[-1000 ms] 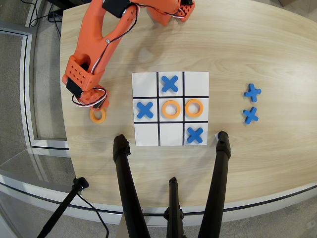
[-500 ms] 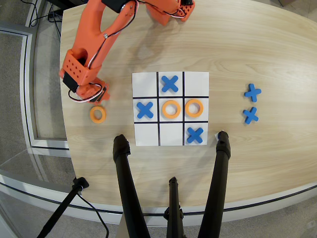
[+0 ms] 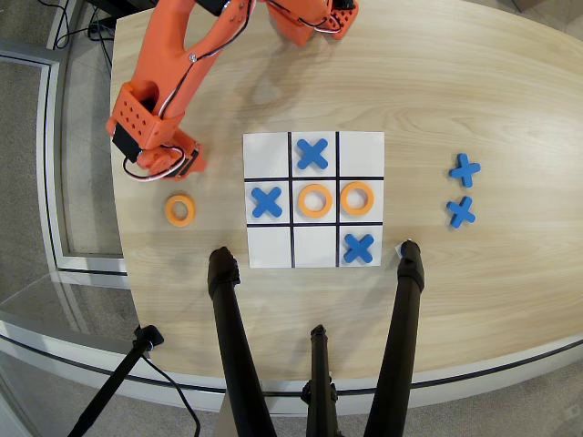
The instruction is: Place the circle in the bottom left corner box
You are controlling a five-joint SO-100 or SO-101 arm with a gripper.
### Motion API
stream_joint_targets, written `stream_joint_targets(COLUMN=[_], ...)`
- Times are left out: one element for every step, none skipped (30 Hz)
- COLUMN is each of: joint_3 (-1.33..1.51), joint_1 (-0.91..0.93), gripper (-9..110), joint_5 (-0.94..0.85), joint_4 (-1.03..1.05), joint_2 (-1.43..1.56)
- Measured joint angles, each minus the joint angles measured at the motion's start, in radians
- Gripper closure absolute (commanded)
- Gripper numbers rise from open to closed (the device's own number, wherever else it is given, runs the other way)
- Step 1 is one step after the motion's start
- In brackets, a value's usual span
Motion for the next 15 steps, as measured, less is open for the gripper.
stream_joint_targets(joint_3=[0.018,0.043,0.069,0.097,0.126,0.155,0.186,0.212,0.239,0.265,0.295,0.322,0.347,0.368,0.39], joint_1=[0.002,0.003,0.005,0.006,0.009,0.012,0.014,0.015,0.015,0.017,0.018,0.02,0.02,0.02,0.02], gripper=[86,86,86,86,86,86,86,86,86,86,86,86,86,86,86], joint_5=[-0.003,-0.008,-0.014,-0.018,-0.023,-0.028,-0.031,-0.032,-0.035,-0.038,-0.041,-0.041,-0.041,-0.041,-0.041], joint_4=[-0.008,-0.017,-0.028,-0.037,-0.049,-0.063,-0.077,-0.087,-0.097,-0.106,-0.117,-0.126,-0.135,-0.141,-0.146], joint_2=[0.012,0.029,0.046,0.064,0.083,0.104,0.123,0.143,0.16,0.181,0.201,0.219,0.239,0.255,0.27])
